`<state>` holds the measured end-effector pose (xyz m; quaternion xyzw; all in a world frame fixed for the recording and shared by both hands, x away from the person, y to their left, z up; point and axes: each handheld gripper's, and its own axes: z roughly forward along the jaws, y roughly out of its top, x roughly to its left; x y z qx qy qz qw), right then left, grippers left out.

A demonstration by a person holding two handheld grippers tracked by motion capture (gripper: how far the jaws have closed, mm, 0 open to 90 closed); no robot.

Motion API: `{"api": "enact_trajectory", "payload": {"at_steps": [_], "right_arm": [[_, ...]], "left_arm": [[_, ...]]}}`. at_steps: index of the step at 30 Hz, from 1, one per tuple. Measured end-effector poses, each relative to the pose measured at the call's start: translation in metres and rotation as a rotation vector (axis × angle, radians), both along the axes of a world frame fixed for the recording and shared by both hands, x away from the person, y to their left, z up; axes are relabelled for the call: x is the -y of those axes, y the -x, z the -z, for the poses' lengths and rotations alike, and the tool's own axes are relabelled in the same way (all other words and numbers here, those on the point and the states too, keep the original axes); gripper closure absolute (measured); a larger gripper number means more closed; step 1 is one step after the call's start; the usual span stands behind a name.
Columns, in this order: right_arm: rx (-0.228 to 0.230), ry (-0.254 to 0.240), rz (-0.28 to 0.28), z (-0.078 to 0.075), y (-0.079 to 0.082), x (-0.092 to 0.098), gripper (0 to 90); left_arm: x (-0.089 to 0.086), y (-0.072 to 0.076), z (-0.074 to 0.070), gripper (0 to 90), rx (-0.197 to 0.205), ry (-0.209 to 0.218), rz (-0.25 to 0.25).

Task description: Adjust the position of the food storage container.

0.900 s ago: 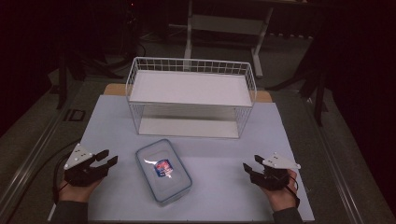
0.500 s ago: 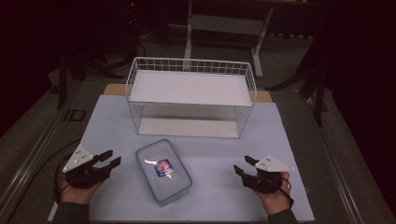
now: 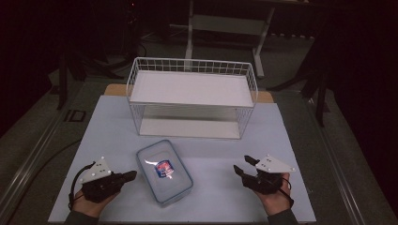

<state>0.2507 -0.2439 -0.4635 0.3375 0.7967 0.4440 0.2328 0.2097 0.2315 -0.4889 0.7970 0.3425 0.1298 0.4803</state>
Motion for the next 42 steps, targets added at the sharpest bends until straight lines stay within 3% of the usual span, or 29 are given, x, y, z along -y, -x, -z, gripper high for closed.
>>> {"api": "enact_trajectory", "payload": {"at_steps": [12,21,31,42], "right_arm": [[0.001,-0.006,0.0,0.0,-0.001,0.002,44.7],[-0.001,-0.012,0.001,0.0,-0.001,0.003,44.8],[0.001,-0.013,0.0,0.0,-0.001,0.003,45.1],[0.0,-0.009,-0.008,0.001,-0.002,0.001,45.4]], "left_arm": [[0.025,0.003,0.012,89.9,-0.029,-0.151,0.119],[0.03,0.005,0.011,90.0,-0.029,-0.141,0.145],[0.035,0.007,0.011,90.0,-0.032,-0.162,0.176],[0.067,-0.001,0.01,90.0,-0.018,-0.174,0.234]]}}
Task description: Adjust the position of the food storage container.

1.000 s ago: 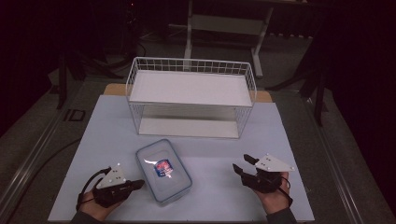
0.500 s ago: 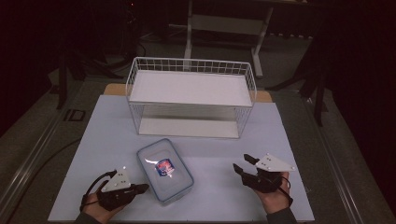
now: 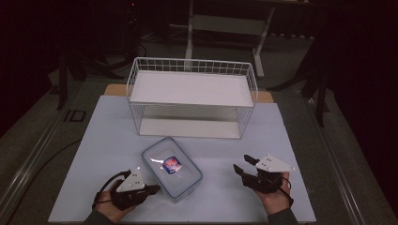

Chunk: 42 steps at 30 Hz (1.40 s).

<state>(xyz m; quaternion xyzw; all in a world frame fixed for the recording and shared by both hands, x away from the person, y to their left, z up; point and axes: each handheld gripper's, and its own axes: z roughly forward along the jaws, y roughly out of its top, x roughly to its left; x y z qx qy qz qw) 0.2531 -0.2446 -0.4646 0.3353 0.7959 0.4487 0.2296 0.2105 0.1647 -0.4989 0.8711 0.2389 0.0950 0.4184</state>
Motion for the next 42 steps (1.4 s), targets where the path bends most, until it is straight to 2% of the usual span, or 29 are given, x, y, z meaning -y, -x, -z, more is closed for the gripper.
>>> {"api": "enact_trajectory", "payload": {"at_steps": [3,8,12,19,23,26,30,34,37,42], "right_arm": [[-0.001,-0.001,0.003,0.0,0.0,0.001,45.4],[-0.001,-0.002,0.003,0.0,0.0,0.001,45.4],[0.002,-0.005,0.006,-0.001,0.0,0.002,45.4],[0.0,-0.016,0.017,-0.001,0.0,0.005,44.5],[-0.004,-0.02,0.02,0.0,0.0,0.005,44.1],[-0.004,-0.023,0.021,-0.001,-0.001,0.005,43.7],[-0.009,-0.026,0.024,-0.001,-0.002,0.005,43.6],[-0.007,-0.04,0.029,-0.001,-0.004,0.003,43.3],[-0.009,-0.042,0.028,0.0,-0.006,0.001,43.1],[-0.015,-0.054,0.032,-0.001,-0.01,-0.001,42.2]], "left_arm": [[0.009,-0.003,0.001,90.0,-0.004,0.011,0.0],[0.036,-0.011,-0.001,90.0,0.027,-0.017,0.038],[0.059,-0.018,-0.001,90.0,0.039,-0.024,0.049],[0.094,-0.03,0.0,90.0,0.077,-0.04,0.03],[0.102,-0.037,0.0,89.9,0.068,-0.03,0.02],[0.099,-0.036,-0.002,89.8,0.066,-0.011,-0.007],[0.082,-0.035,-0.013,89.4,0.076,0.047,-0.043],[0.058,-0.038,-0.024,89.3,0.103,0.07,-0.103],[0.036,-0.045,-0.029,89.4,0.101,0.099,-0.167],[0.003,-0.054,-0.031,89.6,0.11,0.091,-0.253]]}}
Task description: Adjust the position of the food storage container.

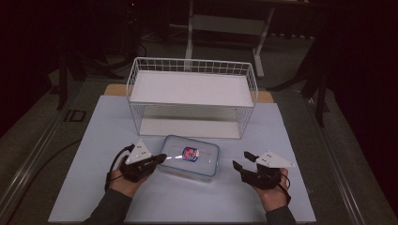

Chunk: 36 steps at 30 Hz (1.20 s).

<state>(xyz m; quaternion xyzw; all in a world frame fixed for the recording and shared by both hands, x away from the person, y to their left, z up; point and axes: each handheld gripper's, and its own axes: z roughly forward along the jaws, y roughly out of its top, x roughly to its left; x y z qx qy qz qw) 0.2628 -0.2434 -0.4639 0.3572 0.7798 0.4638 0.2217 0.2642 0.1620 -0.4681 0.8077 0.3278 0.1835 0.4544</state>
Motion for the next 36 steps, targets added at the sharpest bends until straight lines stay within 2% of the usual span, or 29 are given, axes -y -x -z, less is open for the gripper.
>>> {"api": "enact_trajectory", "payload": {"at_steps": [4,6,12,15,19,20,24,26,29,36], "right_arm": [[0.002,-0.028,0.015,-0.002,-0.002,0.003,41.7],[0.0,-0.027,0.016,-0.002,-0.003,0.003,41.6],[-0.006,-0.008,-0.002,0.0,-0.003,-0.001,41.1],[-0.008,-0.005,-0.005,0.0,-0.003,-0.001,41.1],[-0.007,-0.008,-0.002,0.0,-0.003,0.0,41.1],[-0.008,-0.009,-0.003,0.0,-0.002,0.0,41.1],[-0.021,-0.005,-0.016,0.002,-0.002,0.0,41.1],[-0.026,-0.001,-0.021,0.003,-0.001,-0.001,41.2],[-0.033,0.018,-0.046,0.005,0.0,-0.006,41.5],[-0.044,0.007,-0.046,0.006,-0.001,-0.004,42.6]], "left_arm": [[-0.022,-0.008,0.005,89.6,-0.007,-0.001,-0.074],[-0.029,-0.013,0.01,89.6,-0.019,-0.004,-0.105],[-0.032,-0.019,0.025,89.6,-0.063,-0.024,-0.122],[-0.028,-0.021,0.031,89.6,-0.082,-0.043,-0.108],[-0.024,-0.02,0.031,89.5,-0.079,-0.054,-0.086],[-0.019,-0.018,0.032,89.5,-0.077,-0.074,-0.073],[-0.013,-0.015,0.035,89.5,-0.084,-0.079,-0.035],[-0.011,-0.013,0.034,89.7,-0.078,-0.092,-0.041],[-0.012,-0.011,0.034,89.7,-0.085,-0.07,-0.029],[0.001,-0.002,0.034,89.7,-0.092,-0.07,0.032]]}}
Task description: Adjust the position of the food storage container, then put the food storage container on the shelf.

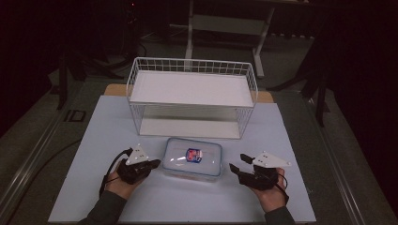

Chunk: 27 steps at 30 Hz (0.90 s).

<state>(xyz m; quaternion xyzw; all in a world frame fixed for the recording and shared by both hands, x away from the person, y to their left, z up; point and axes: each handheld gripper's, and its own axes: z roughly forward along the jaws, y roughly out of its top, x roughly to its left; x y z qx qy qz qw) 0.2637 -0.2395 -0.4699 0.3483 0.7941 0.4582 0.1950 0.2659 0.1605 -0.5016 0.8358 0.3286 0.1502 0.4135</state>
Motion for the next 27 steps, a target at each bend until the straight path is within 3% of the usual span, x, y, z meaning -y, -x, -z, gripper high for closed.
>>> {"api": "enact_trajectory", "payload": {"at_steps": [6,9,14,17,20,27], "right_arm": [[-0.006,-0.023,0.009,0.0,-0.002,0.005,42.7],[-0.002,-0.026,0.016,-0.001,-0.002,0.006,41.9],[-0.007,-0.038,0.023,-0.001,-0.003,0.008,41.6],[-0.028,-0.047,0.018,0.001,-0.005,0.006,40.9],[-0.034,-0.04,0.011,0.001,-0.005,0.002,40.1],[-0.08,-0.048,-0.015,0.005,-0.009,-0.005,39.1]], "left_arm": [[0.006,0.008,-0.002,89.5,-0.019,0.031,0.053],[0.002,0.013,-0.006,86.3,-0.008,0.035,0.029],[-0.008,0.02,-0.014,79.6,0.016,0.087,-0.004],[-0.016,0.023,-0.02,71.1,0.025,0.122,-0.014],[-0.022,0.02,-0.024,61.3,0.002,0.191,-0.034],[-0.016,0.01,-0.025,49.8,-0.03,0.235,-0.051]]}}
